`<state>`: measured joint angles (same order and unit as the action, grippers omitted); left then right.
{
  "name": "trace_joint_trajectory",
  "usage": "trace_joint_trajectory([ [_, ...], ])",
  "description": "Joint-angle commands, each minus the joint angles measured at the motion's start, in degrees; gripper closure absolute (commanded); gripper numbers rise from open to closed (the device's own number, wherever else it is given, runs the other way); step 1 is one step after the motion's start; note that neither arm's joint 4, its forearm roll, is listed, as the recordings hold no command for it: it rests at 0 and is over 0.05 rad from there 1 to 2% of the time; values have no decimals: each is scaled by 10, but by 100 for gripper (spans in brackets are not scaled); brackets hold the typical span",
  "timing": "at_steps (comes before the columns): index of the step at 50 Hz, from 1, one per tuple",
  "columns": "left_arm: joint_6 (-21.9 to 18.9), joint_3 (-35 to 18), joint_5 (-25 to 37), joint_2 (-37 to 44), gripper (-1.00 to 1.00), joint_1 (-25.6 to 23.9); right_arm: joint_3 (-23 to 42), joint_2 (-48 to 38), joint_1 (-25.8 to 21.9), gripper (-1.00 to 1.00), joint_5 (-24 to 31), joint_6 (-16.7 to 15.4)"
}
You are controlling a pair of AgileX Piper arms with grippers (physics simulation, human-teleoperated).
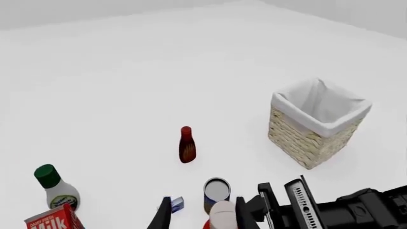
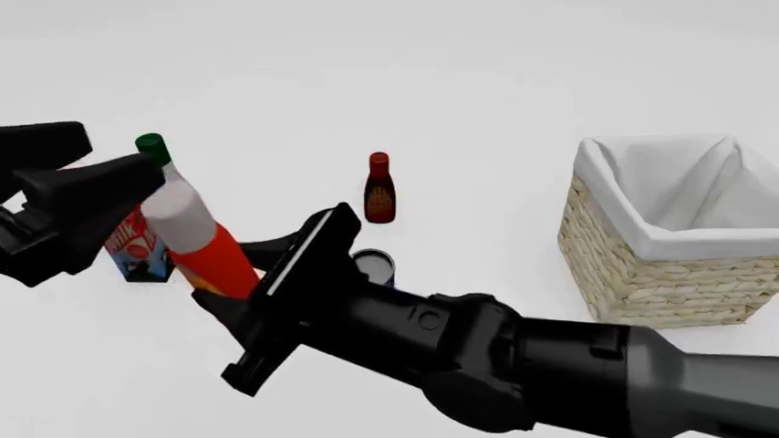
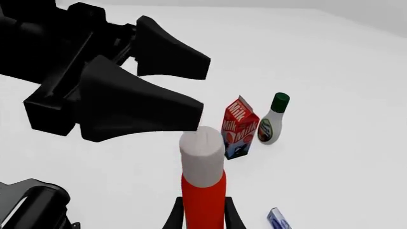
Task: Pick the ketchup and place it in the basket.
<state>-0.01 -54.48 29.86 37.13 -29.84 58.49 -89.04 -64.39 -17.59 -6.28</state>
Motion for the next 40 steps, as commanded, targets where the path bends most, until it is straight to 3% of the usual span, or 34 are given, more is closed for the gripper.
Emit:
trace_joint_trajectory([
  [1, 20, -12, -24, -4, -100, 5, -22, 14, 0, 100, -10, 13],
  [12, 43, -82, 2, -71, -100, 18, -46, 84, 8, 100, 3, 12],
  [23, 63, -99, 28, -154, -100, 106, -69, 167, 17, 100, 57, 1],
  [26, 41, -99, 32, -174, -100, 134, -65, 179, 31, 100, 70, -2],
  [27, 20, -97, 31, -183, -100, 137, -64, 182, 35, 100, 73, 0],
  [28, -33, -86, 26, -206, -100, 155, -64, 186, 48, 100, 78, -18],
  [32, -83, -74, 25, -248, -100, 180, -60, 186, 82, 100, 91, -11],
  [38, -115, -42, 27, -288, -100, 212, -59, 196, 122, 100, 107, -11],
  [40, -96, -34, 31, -289, -100, 232, -57, 198, 136, 100, 114, -7],
])
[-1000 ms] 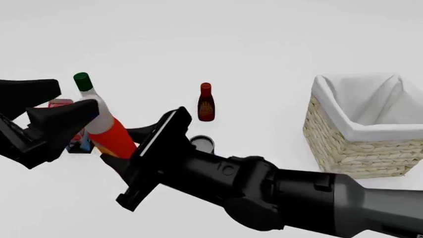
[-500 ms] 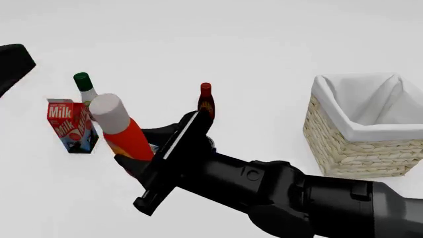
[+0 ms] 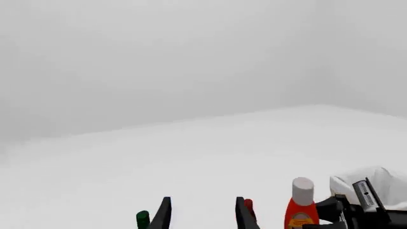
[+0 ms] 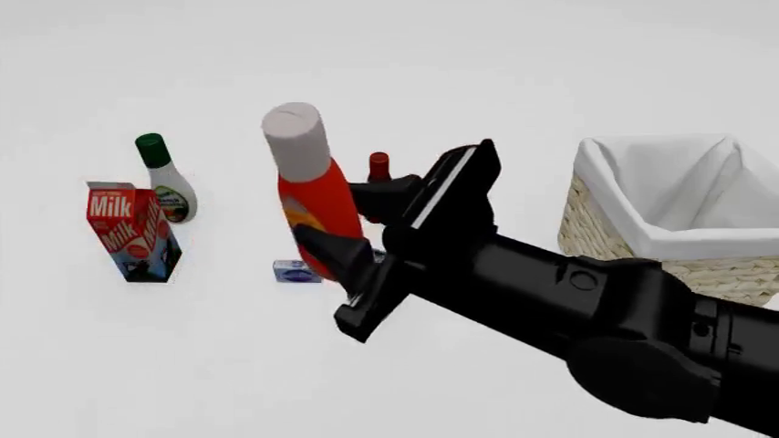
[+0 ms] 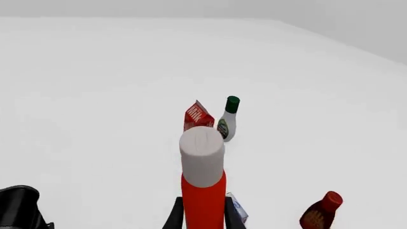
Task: Pick the ketchup and place it in the basket.
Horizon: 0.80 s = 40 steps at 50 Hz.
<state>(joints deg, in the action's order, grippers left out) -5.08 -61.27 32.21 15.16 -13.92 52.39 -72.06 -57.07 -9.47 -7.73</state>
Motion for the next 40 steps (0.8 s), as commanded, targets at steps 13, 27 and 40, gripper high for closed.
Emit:
trace_joint_trajectory([
  [13, 35, 116, -2, -75, -100, 148, 3, 56, 173, 100, 56, 2],
  [27, 70, 188, -36, -80, -100, 184, -15, 103, 249, 100, 58, 19],
  [40, 85, 228, -55, -86, -100, 205, -37, 153, 325, 100, 59, 29],
])
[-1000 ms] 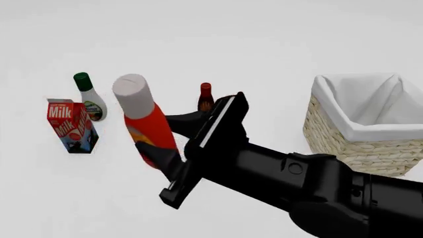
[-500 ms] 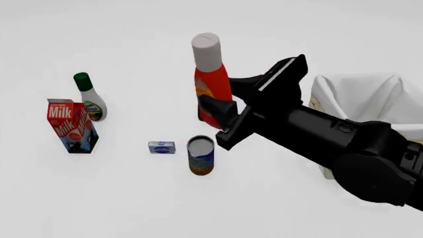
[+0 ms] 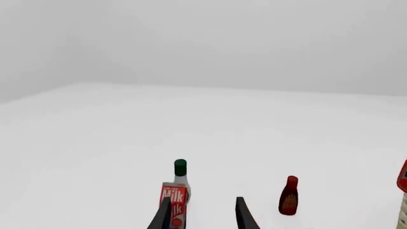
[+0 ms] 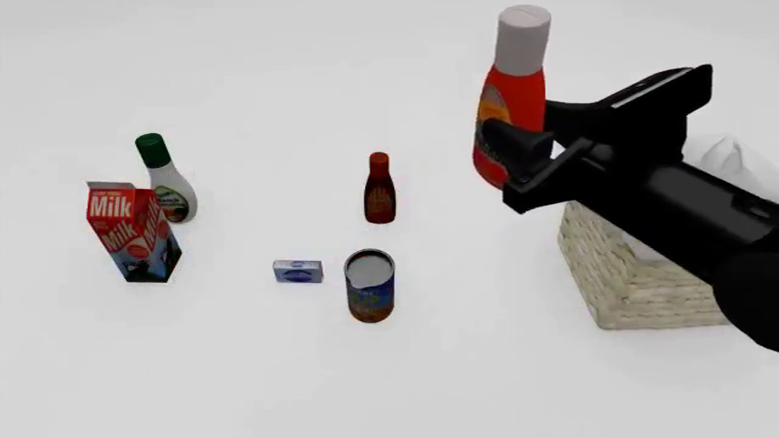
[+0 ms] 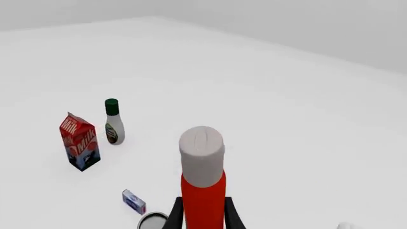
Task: Pick the ketchup and place it in the basket.
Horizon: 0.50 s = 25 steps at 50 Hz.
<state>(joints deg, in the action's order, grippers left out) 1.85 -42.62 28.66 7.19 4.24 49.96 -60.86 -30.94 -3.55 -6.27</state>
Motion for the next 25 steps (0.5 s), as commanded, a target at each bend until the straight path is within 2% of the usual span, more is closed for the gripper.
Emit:
trace_joint_trajectory([
  [1, 19, 45, -20, -4, -100, 25, -14, 43, 66, 100, 1, 17],
  [10, 41, 54, -24, 2, -100, 24, -32, 57, 131, 100, -17, 32],
  [25, 40, 58, -27, 6, -100, 17, -51, 54, 193, 100, -46, 48],
])
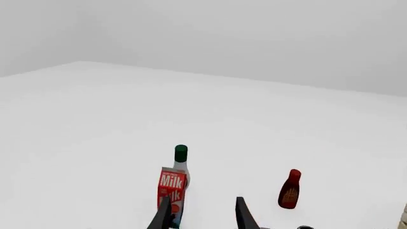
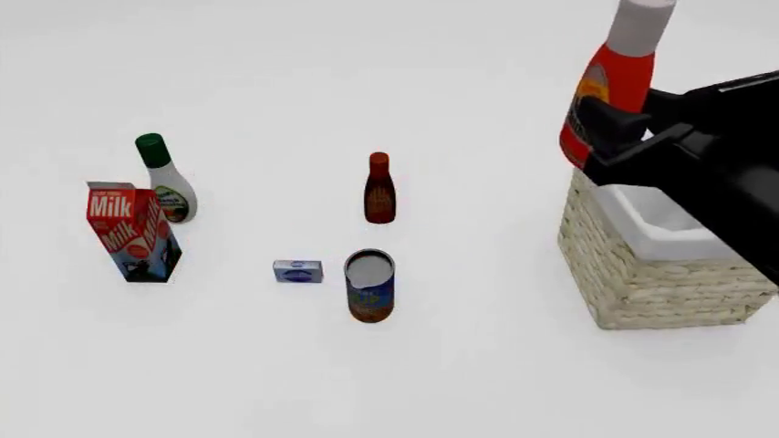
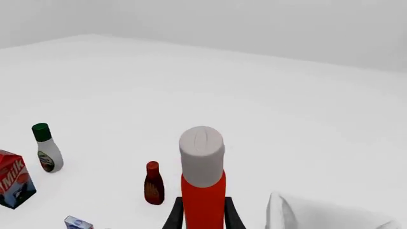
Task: Pick the ketchup and place it in the basket.
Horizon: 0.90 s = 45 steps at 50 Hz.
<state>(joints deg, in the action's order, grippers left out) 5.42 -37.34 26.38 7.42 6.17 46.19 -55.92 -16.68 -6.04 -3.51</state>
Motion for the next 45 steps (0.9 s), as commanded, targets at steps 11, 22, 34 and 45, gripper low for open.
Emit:
trace_joint_trajectory([
  [11, 2, 14, -12, 8, -100, -3, -32, 2, 102, 100, -41, 29],
  [22, 1, 10, -18, 18, -100, -8, -47, -10, 126, 100, -59, 32],
  [34, 0, 15, -21, 20, -100, -9, -55, -23, 159, 100, -79, 37],
  [45, -3, 15, -29, 29, -100, -14, -61, -37, 184, 100, -97, 44],
])
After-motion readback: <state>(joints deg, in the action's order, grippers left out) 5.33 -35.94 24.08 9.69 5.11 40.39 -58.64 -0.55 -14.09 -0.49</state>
